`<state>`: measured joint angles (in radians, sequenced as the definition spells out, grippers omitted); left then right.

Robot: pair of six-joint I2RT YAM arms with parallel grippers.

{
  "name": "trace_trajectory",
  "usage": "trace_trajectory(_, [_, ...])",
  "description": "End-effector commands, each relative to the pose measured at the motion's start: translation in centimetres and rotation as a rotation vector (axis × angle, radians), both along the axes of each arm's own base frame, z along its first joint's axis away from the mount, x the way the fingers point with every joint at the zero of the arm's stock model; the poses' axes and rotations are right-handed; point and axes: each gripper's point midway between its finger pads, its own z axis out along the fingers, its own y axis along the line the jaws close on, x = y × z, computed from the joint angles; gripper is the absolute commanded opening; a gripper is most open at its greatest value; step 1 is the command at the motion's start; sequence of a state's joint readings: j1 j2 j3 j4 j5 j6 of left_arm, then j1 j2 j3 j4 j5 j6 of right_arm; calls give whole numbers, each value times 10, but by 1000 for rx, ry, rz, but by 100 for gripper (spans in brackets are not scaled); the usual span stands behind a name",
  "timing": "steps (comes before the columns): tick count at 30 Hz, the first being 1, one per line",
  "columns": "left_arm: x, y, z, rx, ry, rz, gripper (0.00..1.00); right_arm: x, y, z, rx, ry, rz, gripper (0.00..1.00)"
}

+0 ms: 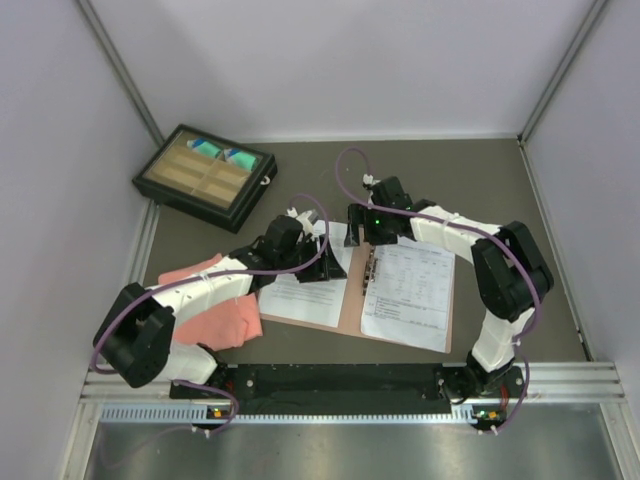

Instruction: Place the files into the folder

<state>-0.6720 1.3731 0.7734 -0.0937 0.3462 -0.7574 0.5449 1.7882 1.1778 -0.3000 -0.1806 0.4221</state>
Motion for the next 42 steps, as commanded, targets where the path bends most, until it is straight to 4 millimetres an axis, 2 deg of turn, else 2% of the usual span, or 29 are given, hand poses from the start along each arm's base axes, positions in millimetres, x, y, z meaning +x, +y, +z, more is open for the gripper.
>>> trace_trajectory(1, [5,-2,20,-39,-48,2,61,5,0,1,6,2,-17,82])
trace_trajectory(23, [4,-4,17,-45,-35,-11,61,0,3,-9,-4,51,3,88])
trace_trajectory(42, [3,-5,14,-45,-25,-12,61,-8,15,23,141,-64,82,77])
